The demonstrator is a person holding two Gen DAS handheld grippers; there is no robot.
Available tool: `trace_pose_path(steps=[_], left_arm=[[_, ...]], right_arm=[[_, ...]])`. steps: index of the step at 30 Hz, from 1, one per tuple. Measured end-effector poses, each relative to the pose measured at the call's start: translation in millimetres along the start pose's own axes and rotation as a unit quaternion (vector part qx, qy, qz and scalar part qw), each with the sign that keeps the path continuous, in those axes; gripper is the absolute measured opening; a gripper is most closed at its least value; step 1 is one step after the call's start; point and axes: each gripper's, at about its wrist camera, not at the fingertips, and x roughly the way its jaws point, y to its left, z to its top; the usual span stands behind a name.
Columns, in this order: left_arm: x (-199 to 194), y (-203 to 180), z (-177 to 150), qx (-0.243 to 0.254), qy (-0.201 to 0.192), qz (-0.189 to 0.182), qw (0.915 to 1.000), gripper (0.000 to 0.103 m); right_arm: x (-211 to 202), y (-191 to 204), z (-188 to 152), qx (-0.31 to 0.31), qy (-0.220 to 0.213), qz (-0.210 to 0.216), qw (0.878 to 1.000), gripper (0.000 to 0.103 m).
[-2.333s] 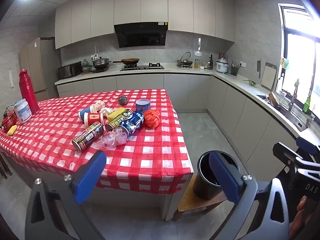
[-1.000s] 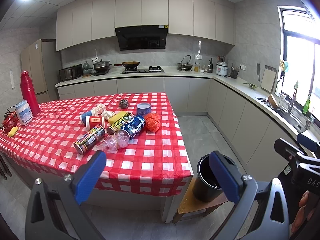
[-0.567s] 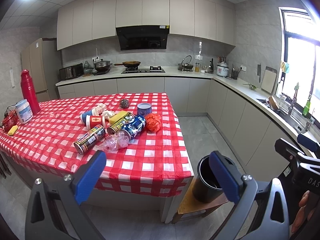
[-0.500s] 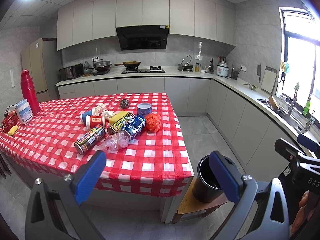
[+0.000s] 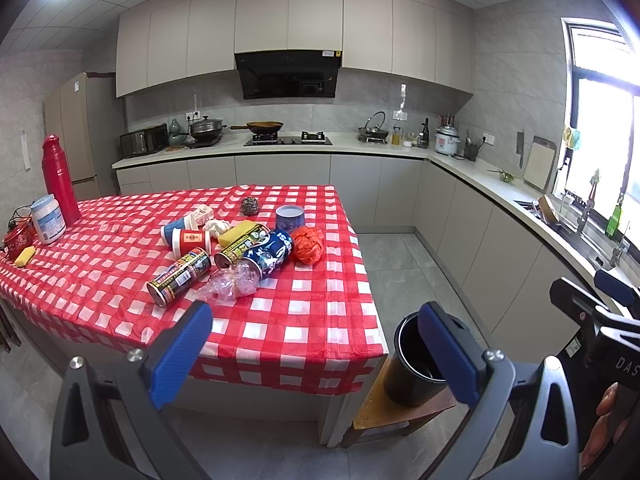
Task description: Collect trash
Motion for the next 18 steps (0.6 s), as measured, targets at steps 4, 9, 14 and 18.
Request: trace_pose_path(steps=[4,9,14,18], left_arm=[[-0.3,0.9,0.0,0.000,0.000,-0.001,1.0000,0.103],[3.6,2.0,-1.1,-0.002,0.002,0.005,1.0000,0.103],[8.0,9.5,-2.7,-0.021,0.009,0.007,0.9997,0.103],[10.6,25.0,-3.1,-0.042,0.003,0.024,0.9988,0.103]], right_arm=[[0.7,0.8,0.1,0.000,0.001,0.000,1.000,0.103],[2.7,0.8,0.2,0.001,0.002,0.003,1.000,0.103],[11.0,-2.3,-1.8,0.005,0.010,0.014,1.000,0.103],[25.0,-10.1,-2.2,0.022,0.018,0.033,0.999,0.103]])
